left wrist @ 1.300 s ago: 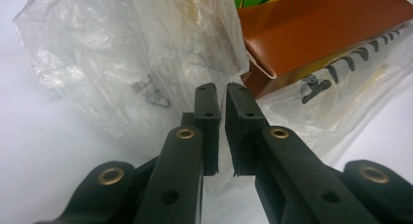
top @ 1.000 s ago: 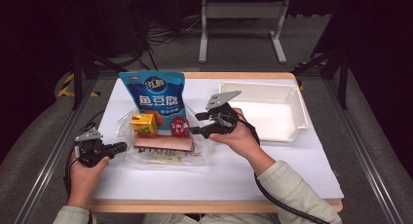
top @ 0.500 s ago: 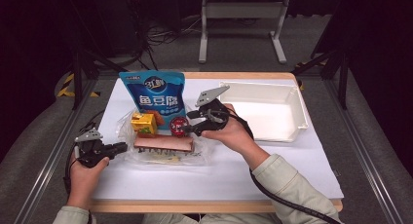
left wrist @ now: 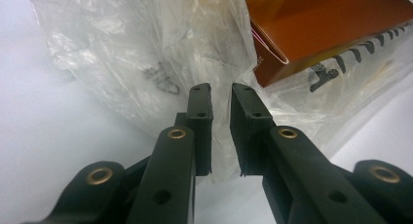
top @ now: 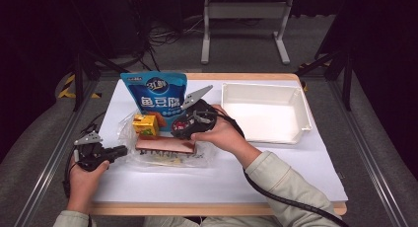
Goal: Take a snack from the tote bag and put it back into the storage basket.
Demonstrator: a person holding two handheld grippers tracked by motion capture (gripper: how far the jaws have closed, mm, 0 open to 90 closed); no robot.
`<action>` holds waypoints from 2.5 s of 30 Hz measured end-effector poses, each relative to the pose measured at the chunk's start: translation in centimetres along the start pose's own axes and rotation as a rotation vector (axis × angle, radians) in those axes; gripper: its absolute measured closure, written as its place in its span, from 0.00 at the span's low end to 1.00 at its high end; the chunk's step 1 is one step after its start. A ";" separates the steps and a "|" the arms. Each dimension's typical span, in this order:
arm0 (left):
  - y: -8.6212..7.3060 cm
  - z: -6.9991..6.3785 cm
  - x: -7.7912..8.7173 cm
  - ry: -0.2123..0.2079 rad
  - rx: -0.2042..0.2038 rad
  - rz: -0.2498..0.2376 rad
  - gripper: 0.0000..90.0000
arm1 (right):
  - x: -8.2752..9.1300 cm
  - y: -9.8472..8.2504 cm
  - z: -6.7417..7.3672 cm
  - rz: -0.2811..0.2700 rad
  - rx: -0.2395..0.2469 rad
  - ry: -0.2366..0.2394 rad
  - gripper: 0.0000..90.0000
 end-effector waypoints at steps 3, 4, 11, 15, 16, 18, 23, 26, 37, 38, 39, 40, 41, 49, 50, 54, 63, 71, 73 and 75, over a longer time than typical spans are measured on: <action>-0.3 -0.1 0.0 -0.002 0.000 0.011 0.87 | -0.7 0.2 0.0 0.028 -0.017 0.016 0.41; -0.4 -0.1 0.0 -0.001 0.003 0.013 0.87 | -0.8 0.3 0.0 0.032 -0.013 0.018 0.41; -0.8 -0.1 0.2 0.004 0.016 0.020 0.87 | -2.0 0.7 0.2 0.055 0.010 0.015 0.40; -1.0 0.0 0.2 0.004 0.017 0.023 0.87 | -2.5 0.8 0.3 0.065 0.016 0.011 0.40; -1.0 0.0 0.2 0.004 0.022 0.025 0.87 | -2.6 0.8 0.3 0.068 0.017 0.006 0.40; -1.0 0.2 0.2 0.012 0.025 0.028 0.87 | -2.9 0.9 0.3 0.072 0.024 0.000 0.41; -0.9 0.4 0.3 0.030 0.031 0.023 0.87 | -3.6 0.8 0.3 0.094 0.035 -0.008 0.44; -0.9 0.7 0.3 0.039 0.022 0.022 0.88 | -4.1 0.7 0.3 0.114 0.033 -0.002 0.44; -0.7 0.6 0.5 0.035 0.027 -0.002 0.88 | -6.0 0.6 0.5 0.177 0.054 -0.001 0.46; -0.7 0.6 0.5 0.038 0.019 0.000 0.88 | -6.2 0.5 0.5 0.183 0.056 -0.005 0.46; -0.7 0.6 0.5 0.034 0.024 -0.001 0.88 | -6.4 0.4 0.6 0.189 0.059 -0.005 0.45; -0.7 0.6 0.4 0.034 0.024 -0.002 0.88 | -6.6 0.4 0.6 0.198 0.062 -0.006 0.45; -0.7 0.5 0.4 0.029 0.030 -0.003 0.87 | -6.8 0.3 0.6 0.201 0.064 -0.005 0.44; -0.7 0.5 0.4 0.022 0.029 -0.005 0.87 | -8.0 0.0 0.7 0.232 0.079 0.008 0.39; -0.7 0.5 0.4 0.022 0.031 -0.006 0.87 | -8.1 -0.1 0.7 0.237 0.079 0.007 0.38; -0.7 0.4 0.4 0.016 0.031 -0.009 0.87 | -8.3 -0.2 0.7 0.249 0.086 -0.003 0.38; -0.7 0.4 0.4 0.014 0.025 -0.009 0.87 | -9.4 -0.6 0.9 0.302 0.111 -0.033 0.37; -0.6 0.4 0.3 0.010 0.026 -0.009 0.87 | -10.1 -0.8 1.2 0.391 0.134 -0.079 0.40; -0.6 0.4 0.3 0.010 0.026 -0.009 0.87 | -10.2 -0.8 1.2 0.397 0.139 -0.083 0.41; -0.6 0.4 0.2 0.008 0.027 -0.009 0.86 | -10.3 -0.8 1.2 0.404 0.144 -0.090 0.42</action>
Point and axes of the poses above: each handheld gripper's, and its own axes: x roughly backward along the jaws, y roughly out of its top, z roughly to its left, the point moved 5 cm from there along -x, roughly forward along the jaws, and after that the axes turned 12 degrees about -x, right-handed, at the moved point
